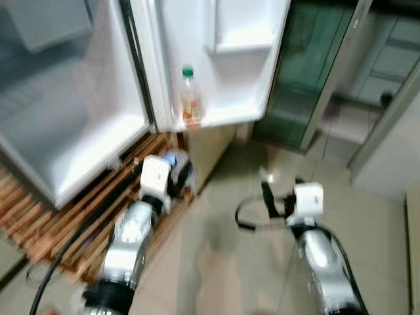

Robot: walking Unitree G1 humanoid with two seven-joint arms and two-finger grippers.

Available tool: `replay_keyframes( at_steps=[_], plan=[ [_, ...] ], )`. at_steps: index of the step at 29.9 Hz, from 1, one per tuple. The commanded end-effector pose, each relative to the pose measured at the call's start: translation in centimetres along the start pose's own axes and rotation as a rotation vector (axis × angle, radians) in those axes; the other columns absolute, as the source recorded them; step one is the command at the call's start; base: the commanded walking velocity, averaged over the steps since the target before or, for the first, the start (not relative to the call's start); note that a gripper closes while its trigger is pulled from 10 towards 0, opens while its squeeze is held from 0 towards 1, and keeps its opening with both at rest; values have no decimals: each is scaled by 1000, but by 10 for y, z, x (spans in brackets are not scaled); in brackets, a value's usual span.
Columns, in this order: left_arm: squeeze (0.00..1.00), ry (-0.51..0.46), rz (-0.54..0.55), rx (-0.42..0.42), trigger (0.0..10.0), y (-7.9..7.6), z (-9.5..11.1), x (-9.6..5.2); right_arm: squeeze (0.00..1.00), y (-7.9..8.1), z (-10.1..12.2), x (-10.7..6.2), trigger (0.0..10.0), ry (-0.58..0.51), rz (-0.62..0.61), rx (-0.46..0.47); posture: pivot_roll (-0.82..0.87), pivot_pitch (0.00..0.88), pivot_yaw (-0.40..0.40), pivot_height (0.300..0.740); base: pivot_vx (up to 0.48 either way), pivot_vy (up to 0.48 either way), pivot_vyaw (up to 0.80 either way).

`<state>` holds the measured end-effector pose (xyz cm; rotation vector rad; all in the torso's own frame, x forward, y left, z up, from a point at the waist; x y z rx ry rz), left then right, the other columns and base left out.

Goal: Restocking fridge

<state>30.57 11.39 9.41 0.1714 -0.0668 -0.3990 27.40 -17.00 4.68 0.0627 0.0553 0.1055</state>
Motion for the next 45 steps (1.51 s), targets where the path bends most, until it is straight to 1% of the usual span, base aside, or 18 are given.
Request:
replay_keyframes(
  at_steps=[1,5,10,13,19,29,31,33,34,35,36,37,38,41,44,45],
  plan=[
    [0,-85,-60,31,10000,-9,18,5,8,-2,0,-1,10000,-2,-12,12,-100,0,37,740,480,0,0],
    [0,-120,-111,35,10000,-14,26,6,4,-3,-2,-1,10000,2,-15,12,-100,0,36,740,480,0,0],
    [0,-109,-112,44,10000,-13,28,8,8,-3,-3,-1,10000,3,-15,10,-101,0,35,740,76,0,0],
    [0,-133,-107,34,10000,-12,33,10,8,-5,-4,0,10000,8,-13,11,-101,0,35,740,0,0,0],
    [0,-134,-114,26,10000,-12,34,9,8,-8,-4,4,10000,13,-14,12,-104,0,36,740,178,-410,0],
    [0,-130,-112,14,10000,-13,34,11,12,-6,-4,5,10000,10,-4,11,-108,0,36,740,275,-392,0],
    [0,-135,-104,-5,10000,-13,35,12,8,-6,-5,4,10000,9,-2,11,-109,0,35,740,289,-379,0],
    [0,-136,-103,-5,10000,-12,36,12,8,-6,-4,4,10000,9,0,12,-109,0,35,740,334,-341,0],
    [0,-137,-102,-6,10000,-12,38,13,8,-6,-4,4,10000,8,5,12,-110,0,35,740,0,0,0],
    [0,-152,-100,3,10000,-9,45,15,12,-5,-4,5,10000,9,22,8,-110,0,33,740,0,0,0],
    [0,-186,-92,11,10000,-2,60,21,8,-2,-3,5,10000,10,59,-3,-109,0,32,740,0,0,0],
    [0,-186,-92,11,10000,-2,60,21,8,-2,-3,5,10000,10,59,-3,-109,0,32,740,0,0,0],
    [0,-206,-86,21,10000,5,70,24,8,1,-3,4,10000,11,80,-4,-105,0,32,740,0,0,0],
    [0,-207,-85,21,10000,10,73,25,4,6,-4,4,10000,12,108,0,-104,0,36,740,0,0,0],
    [0,-203,-106,20,10000,7,74,25,8,12,-3,3,10000,12,148,19,-105,0,38,740,0,0,0],
    [0,-211,-110,24,10000,7,79,26,8,16,-2,1,10000,13,189,18,-105,0,39,740,0,0,0]
  ],
)
Point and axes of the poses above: a point about 5 cm out from each wrist's last joint towards the gripper, its own x axis pointing out of the wrist towards the gripper, its own z axis along the axis of the wrist's last joint, y = z × x, the point moved 1 cm from there along x, pointing out of the wrist towards the gripper, and after that the axes turned 7 degrees about x, right-handed, at the moved point
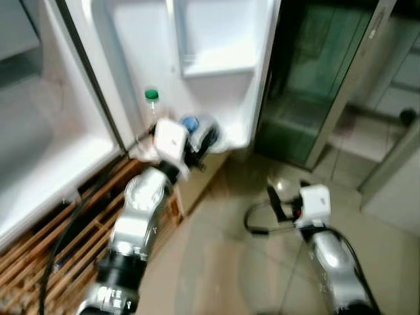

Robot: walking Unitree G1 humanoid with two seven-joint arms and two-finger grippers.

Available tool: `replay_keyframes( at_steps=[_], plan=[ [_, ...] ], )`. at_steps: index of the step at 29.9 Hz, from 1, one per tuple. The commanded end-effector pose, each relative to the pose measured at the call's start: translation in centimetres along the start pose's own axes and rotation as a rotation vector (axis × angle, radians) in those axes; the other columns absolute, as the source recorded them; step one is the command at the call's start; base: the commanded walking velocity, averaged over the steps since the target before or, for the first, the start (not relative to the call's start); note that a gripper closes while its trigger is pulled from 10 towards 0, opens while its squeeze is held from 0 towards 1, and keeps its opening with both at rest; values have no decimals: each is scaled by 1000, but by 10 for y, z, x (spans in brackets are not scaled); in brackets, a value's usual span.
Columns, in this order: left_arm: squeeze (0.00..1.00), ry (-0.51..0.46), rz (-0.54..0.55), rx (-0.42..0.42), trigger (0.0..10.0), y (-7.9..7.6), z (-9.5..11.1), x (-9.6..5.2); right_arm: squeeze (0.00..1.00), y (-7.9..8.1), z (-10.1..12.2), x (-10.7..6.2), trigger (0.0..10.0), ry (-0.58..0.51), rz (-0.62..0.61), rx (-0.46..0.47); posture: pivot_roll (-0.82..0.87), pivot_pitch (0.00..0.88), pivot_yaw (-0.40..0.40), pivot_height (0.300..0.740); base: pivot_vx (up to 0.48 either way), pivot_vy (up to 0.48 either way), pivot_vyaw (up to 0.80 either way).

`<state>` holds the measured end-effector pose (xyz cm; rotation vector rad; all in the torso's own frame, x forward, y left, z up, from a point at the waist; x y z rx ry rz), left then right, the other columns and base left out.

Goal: Restocking fridge

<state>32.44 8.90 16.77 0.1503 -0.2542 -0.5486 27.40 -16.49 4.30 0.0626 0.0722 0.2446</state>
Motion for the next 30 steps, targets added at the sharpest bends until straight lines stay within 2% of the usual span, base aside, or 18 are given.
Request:
replay_keyframes(
  at_steps=[1,4,5,10,13,14,15,19,23,26,28,30],
  plan=[
    [0,-17,21,17,10000,9,9,-2,4,14,3,1,10000,-9,80,17,-105,0,39,740,0,0,0],
    [0,-93,-5,52,10000,13,39,15,4,18,9,-3,10000,-8,174,-11,-109,0,35,740,0,0,0],
    [0,-93,-5,52,10000,13,39,15,4,18,9,-3,10000,-8,174,-11,-109,0,35,740,0,0,0],
    [0,-159,-11,117,10000,22,65,34,12,21,20,3,10000,-25,214,-23,-121,0,29,740,0,0,0],
    [0,-179,48,116,10000,33,67,46,8,23,24,4,10000,-33,234,-24,-131,0,34,740,0,0,0],
    [0,-179,48,116,10000,33,67,46,8,23,24,4,10000,-33,234,-24,-131,0,34,740,0,0,0],
    [0,-178,101,127,10000,43,66,55,8,25,28,5,10000,-43,258,-36,-136,0,42,740,0,0,0],
    [0,-160,128,139,10000,50,65,70,12,31,35,6,10000,-64,285,-48,-144,0,55,740,0,0,0],
    [0,-149,126,143,10000,50,64,74,12,34,34,5,10000,-66,288,-46,-151,0,67,740,0,0,0],
    [0,-128,122,193,10000,49,64,86,12,45,33,2,10000,-73,317,-45,-162,0,87,740,0,0,0],
    [0,-123,117,205,10000,49,63,88,16,47,33,1,10000,-74,325,-47,-163,0,90,740,0,0,0],
    [0,-84,118,256,10000,51,60,90,12,53,36,-1,10000,-84,344,-51,-167,0,101,740,0,0,0]
  ],
)
Point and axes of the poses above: a point about 5 cm out from each wrist's last joint towards the gripper, its own x axis pointing out of the wrist towards the gripper, its own z axis along the axis of the wrist's last joint, y = z × x, the point moved 1 cm from there along x, pointing out of the wrist towards the gripper, and after that the axes turned 7 degrees about x, right-handed, at the moved point
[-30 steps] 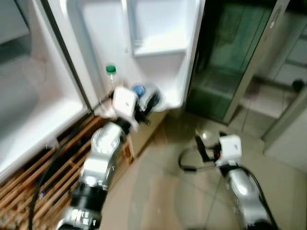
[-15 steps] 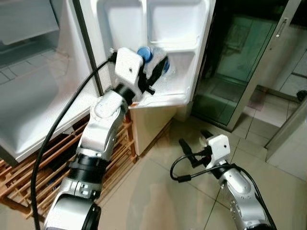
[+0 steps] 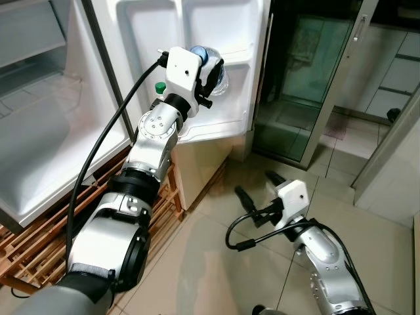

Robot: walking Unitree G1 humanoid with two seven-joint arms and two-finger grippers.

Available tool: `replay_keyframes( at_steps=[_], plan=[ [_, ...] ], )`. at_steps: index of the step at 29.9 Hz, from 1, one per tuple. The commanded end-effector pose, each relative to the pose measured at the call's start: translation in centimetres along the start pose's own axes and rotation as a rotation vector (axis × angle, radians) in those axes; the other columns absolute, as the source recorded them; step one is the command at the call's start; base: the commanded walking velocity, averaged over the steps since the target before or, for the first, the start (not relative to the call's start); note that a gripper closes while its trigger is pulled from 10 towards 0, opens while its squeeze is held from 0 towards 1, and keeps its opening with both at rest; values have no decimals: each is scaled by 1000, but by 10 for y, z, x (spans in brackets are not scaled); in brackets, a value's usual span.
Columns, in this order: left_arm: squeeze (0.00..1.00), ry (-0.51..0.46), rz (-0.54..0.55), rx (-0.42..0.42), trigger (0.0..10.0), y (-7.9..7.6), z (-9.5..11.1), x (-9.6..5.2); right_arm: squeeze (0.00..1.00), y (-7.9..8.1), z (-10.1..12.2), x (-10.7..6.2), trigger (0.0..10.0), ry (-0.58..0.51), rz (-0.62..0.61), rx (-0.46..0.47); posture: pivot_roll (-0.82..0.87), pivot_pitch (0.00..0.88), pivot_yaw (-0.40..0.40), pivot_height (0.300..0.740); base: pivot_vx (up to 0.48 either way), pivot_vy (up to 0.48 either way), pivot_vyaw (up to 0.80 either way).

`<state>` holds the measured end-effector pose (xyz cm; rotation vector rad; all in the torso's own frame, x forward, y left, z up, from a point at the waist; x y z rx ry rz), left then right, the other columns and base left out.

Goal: Restocking fridge

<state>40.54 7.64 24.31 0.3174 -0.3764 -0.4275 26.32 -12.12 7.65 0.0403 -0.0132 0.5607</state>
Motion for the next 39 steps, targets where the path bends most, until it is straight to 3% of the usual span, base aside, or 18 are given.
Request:
replay_keyframes(
  at_steps=[1,10,16,24,30,36,39],
  plan=[
    [0,4,19,75,10000,9,4,3,12,7,7,3,10000,-18,32,-10,-167,0,104,740,0,0,0],
    [0,153,80,151,10000,24,-20,-2,12,22,21,5,10000,-55,110,-17,-176,41,113,740,0,0,0],
    [0,187,104,155,10000,28,-22,0,12,24,27,2,10000,-62,113,-26,-189,67,117,740,0,0,0],
    [0,137,169,173,10000,38,-2,10,16,40,49,-2,10000,-133,124,-42,-225,123,129,740,0,0,0],
    [0,141,203,195,10000,49,7,14,16,47,50,-14,10000,-117,120,-24,-238,147,121,740,0,0,0],
    [0,210,271,79,10000,64,9,15,12,56,48,-29,10000,-77,116,-3,-262,181,115,740,0,0,0],
    [0,229,300,-24,10000,69,12,17,12,58,48,-36,10000,-59,105,5,-275,198,113,740,0,0,0]
  ],
)
Point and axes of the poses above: a point about 5 cm out from each wrist's last joint towards the gripper, its own x axis pointing out of the wrist towards the gripper, its own z axis along the axis of the wrist's last joint, y = z × x, the point moved 1 cm from there along x, pointing out of the wrist towards the gripper, and after that the axes turned 7 degrees about x, right-handed, at the moved point
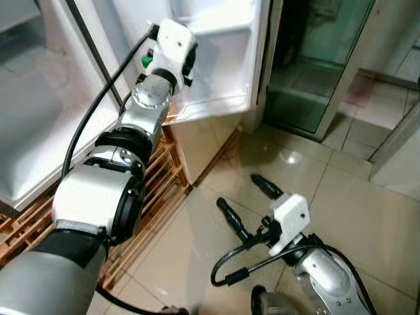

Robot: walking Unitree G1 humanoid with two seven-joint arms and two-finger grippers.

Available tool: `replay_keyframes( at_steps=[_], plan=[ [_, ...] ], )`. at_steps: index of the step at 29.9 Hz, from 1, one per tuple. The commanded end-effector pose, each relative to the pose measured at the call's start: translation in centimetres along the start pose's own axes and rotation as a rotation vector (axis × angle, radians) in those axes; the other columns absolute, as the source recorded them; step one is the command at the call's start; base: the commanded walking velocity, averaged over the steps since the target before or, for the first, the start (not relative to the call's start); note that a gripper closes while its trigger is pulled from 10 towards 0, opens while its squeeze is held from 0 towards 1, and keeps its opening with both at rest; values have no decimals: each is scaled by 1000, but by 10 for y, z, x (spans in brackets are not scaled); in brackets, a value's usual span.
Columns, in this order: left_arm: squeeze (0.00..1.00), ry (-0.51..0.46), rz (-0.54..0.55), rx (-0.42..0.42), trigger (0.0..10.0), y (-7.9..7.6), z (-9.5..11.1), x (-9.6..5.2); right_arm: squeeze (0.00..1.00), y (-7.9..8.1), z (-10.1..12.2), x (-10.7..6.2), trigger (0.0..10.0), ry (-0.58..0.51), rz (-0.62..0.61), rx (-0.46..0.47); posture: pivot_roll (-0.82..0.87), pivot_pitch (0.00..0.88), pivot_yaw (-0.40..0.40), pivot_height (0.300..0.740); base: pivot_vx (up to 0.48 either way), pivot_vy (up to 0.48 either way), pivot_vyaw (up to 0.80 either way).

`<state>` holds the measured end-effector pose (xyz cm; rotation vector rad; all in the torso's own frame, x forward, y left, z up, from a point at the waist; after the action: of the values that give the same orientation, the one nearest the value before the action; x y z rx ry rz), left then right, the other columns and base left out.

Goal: Restocking fridge

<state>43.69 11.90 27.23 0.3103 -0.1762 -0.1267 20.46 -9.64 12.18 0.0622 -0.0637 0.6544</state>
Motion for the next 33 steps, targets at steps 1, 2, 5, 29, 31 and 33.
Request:
replay_keyframes(
  at_steps=[1,2,5,29,31,33],
  plan=[
    [0,-3,35,-44,10000,11,10,3,12,4,4,-1,10000,-3,7,-2,-275,198,113,740,0,0,0],
    [0,7,38,-71,10000,11,10,3,12,4,4,-2,10000,2,4,-1,-278,204,113,740,0,0,0],
    [0,27,39,-99,10000,11,11,4,16,5,4,-6,10000,14,-4,3,-280,210,112,740,0,0,0],
    [1000,3,17,-200,10000,9,57,13,12,9,4,-14,10000,75,-2,22,-284,237,99,740,0,0,0],
    [1000,-22,12,-128,10000,9,66,14,16,10,3,-14,10000,79,0,24,-280,234,99,740,0,0,0],
    [1000,-31,8,-90,10000,9,70,15,16,10,2,-13,10000,82,2,25,-278,231,97,740,0,0,0]
  ],
)
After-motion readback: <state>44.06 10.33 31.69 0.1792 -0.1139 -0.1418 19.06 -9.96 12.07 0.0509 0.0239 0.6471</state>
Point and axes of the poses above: a point about 5 cm out from each wrist's last joint towards the gripper, its own x axis pointing out of the wrist towards the gripper, its own z axis along the axis of the wrist's last joint, y = z × x, the point moved 1 cm from there along x, pointing out of the wrist towards the gripper, and after that the axes turned 7 degrees about x, right-handed, at the moved point
